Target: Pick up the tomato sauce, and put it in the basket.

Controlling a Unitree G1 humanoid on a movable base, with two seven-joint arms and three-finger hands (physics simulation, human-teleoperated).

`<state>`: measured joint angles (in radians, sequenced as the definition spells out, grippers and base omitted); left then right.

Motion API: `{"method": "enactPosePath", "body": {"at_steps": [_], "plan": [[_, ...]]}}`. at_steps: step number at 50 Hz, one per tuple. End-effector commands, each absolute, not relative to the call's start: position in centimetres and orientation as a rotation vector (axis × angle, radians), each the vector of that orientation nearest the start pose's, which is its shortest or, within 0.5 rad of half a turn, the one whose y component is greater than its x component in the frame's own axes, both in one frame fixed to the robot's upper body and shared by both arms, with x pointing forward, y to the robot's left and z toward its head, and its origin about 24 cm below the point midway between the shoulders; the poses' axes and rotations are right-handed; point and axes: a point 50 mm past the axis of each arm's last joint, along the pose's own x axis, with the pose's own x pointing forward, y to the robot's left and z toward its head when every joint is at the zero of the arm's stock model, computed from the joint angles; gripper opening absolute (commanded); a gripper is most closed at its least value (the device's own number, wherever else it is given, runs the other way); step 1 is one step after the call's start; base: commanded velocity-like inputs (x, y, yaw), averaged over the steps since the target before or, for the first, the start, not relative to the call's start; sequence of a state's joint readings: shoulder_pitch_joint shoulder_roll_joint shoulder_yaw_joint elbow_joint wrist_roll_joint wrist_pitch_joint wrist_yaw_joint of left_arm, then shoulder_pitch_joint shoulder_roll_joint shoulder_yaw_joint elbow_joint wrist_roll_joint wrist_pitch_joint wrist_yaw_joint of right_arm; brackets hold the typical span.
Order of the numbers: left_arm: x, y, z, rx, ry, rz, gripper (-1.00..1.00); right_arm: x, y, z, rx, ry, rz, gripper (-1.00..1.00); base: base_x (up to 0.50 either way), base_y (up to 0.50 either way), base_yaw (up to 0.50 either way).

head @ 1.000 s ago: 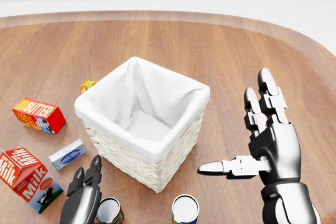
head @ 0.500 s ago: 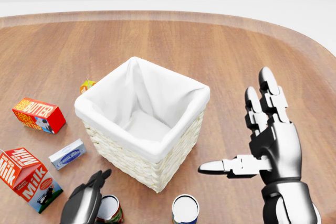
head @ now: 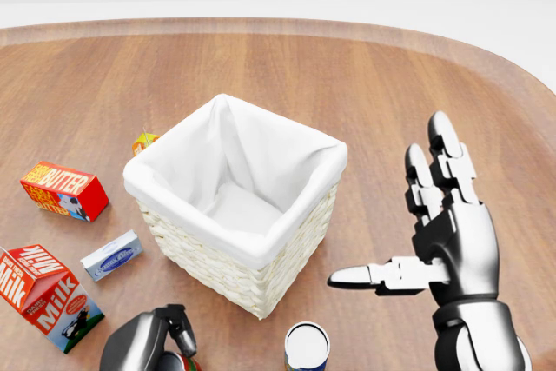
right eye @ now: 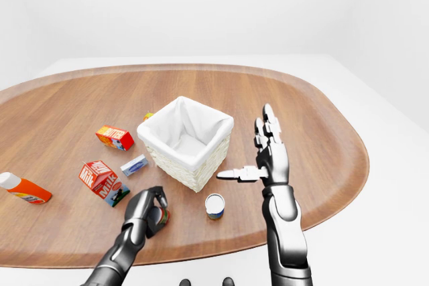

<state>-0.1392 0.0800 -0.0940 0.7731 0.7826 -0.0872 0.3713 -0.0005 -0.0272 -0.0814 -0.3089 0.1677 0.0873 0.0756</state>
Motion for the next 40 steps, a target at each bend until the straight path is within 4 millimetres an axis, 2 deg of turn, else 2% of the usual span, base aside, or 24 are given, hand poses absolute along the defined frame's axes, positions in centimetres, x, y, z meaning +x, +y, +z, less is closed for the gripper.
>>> {"method": "enactPosePath", "body": {"at_steps": [1,24,30,40], "plan": [[23.9,15.9,-7.0,0.938,0.305,-0.018,-1.0,24.7,-16.7,10.6,0.12,-0.233,0.029,1.0,0.0,0.0,0.0],[24.2,15.5,-1.7,0.794,0.136,-0.038,-1.0,24.9,-16.8,10.6,0.119,-0.23,0.024,1.0,0.0,0.0,0.0],[24.0,15.4,-1.5,0.791,0.126,-0.044,-1.0,24.9,-16.8,10.6,0.119,-0.23,0.023,1.0,0.0,0.0,0.0],[23.7,15.3,0.0,0.766,0.079,-0.053,-1.0,24.9,-17.0,10.8,0.119,-0.24,0.02,1.0,0.0,0.0,0.0]]}}
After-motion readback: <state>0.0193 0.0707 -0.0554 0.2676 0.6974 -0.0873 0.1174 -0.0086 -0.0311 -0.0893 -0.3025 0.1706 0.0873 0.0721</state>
